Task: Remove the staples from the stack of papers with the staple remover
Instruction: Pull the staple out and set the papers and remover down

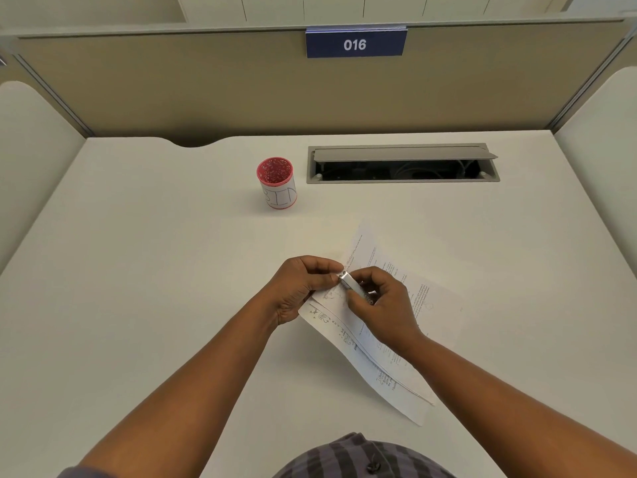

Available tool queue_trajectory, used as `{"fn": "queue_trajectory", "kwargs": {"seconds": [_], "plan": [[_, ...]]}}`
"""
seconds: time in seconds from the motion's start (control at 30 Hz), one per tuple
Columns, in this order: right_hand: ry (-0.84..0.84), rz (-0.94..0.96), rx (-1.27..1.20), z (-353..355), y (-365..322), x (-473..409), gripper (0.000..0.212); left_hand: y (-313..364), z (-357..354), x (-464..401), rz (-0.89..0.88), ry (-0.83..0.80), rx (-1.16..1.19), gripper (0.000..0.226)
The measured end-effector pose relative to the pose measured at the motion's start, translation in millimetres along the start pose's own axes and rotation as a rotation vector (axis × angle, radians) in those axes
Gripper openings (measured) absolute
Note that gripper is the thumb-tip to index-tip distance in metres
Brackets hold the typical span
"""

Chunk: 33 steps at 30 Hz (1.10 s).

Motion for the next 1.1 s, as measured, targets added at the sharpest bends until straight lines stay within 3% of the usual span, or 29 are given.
{"fn": "queue_trajectory", "kwargs": {"seconds": [1.1], "plan": [[-0.024,-0.1,0.04,1,-12,-6,0.01,-8,3,2,-0.015,-0.007,0.032,0.027]]}}
Point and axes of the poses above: each hand's wrist, its own x-axis away from the middle knuckle, its own z-axis out of the back of the hand, y = z × x, the point moved 3 cm from there along -x, towards the middle knuckle, and after that the axes turned 3 degrees about -x, right-handed, at the moved point
